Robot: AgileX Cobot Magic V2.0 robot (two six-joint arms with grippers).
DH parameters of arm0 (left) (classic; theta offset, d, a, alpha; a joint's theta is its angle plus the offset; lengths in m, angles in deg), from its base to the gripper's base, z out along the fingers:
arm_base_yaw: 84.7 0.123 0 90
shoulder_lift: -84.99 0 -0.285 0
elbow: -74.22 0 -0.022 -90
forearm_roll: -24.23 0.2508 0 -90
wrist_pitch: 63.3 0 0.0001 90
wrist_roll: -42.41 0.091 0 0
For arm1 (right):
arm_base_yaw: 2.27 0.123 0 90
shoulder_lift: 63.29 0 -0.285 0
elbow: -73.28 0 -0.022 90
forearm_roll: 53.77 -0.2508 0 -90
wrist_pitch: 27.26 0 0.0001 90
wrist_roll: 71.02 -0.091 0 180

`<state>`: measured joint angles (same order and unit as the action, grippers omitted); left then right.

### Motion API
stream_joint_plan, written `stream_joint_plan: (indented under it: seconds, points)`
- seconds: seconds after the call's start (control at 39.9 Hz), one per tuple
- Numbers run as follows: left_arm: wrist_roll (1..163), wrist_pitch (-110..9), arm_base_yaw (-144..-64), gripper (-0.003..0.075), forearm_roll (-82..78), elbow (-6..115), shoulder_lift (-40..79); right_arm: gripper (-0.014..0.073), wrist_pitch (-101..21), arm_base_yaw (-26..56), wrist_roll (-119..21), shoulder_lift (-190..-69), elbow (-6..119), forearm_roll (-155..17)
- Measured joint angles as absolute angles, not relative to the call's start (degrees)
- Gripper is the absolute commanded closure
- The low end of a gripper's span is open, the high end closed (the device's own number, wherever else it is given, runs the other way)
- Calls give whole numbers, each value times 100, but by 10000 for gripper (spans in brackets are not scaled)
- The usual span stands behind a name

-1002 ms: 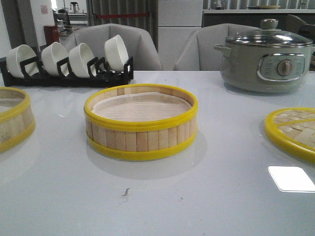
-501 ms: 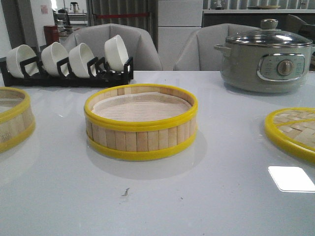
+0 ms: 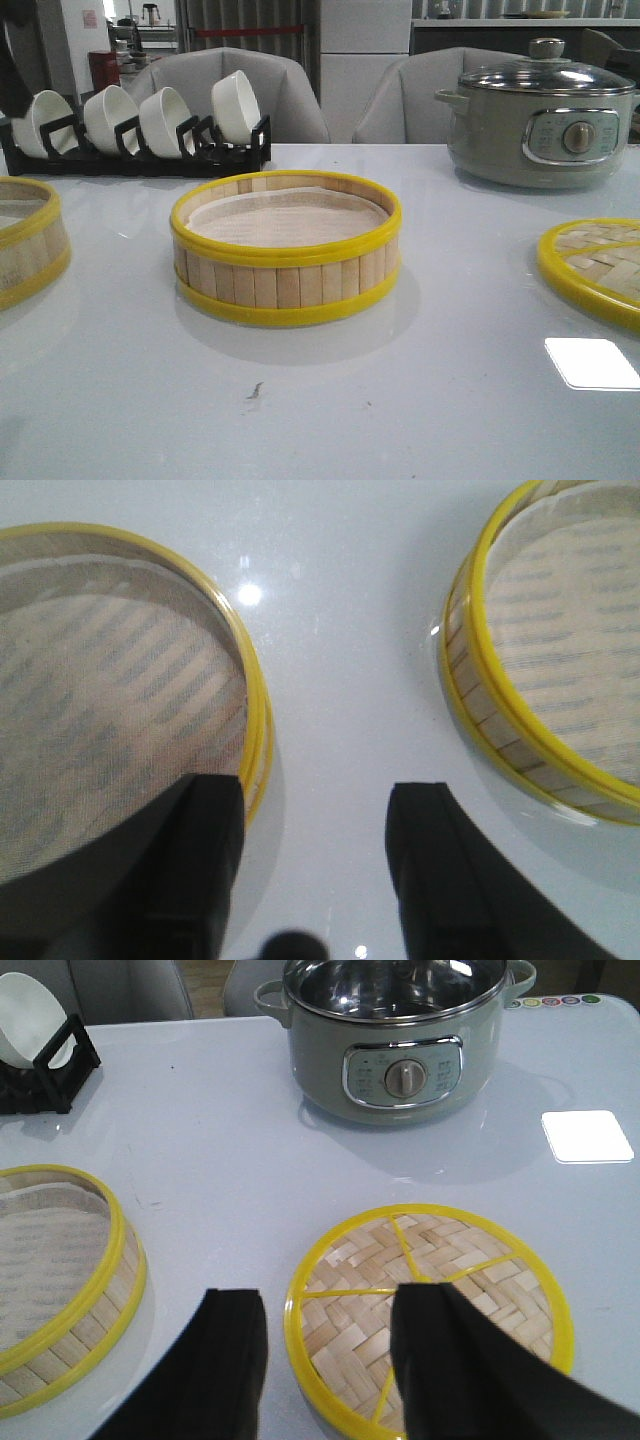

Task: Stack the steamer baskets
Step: 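Grasp the rim of the nearby bamboo steamer basket with the left gripper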

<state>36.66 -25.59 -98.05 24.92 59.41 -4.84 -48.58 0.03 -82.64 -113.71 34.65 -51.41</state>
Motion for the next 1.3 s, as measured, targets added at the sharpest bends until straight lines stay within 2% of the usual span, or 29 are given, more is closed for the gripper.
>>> stream_joint_plan:
  seconds: [0.55,0.95,1.3]
  points:
    - [3666,-3263,-9805,317,2876,6035,-1822,178,-4999,3,-8264,-11371,3465,-5141]
    - [3666,-3309,-9377,317,2889,6192,-1969,178,-4999,3,-8264,-11371,3465,-5141]
    - [3666,-3193,-9362,317,2772,6449,-2212,178,-5009,3,-8264,-11371,3465,-5141]
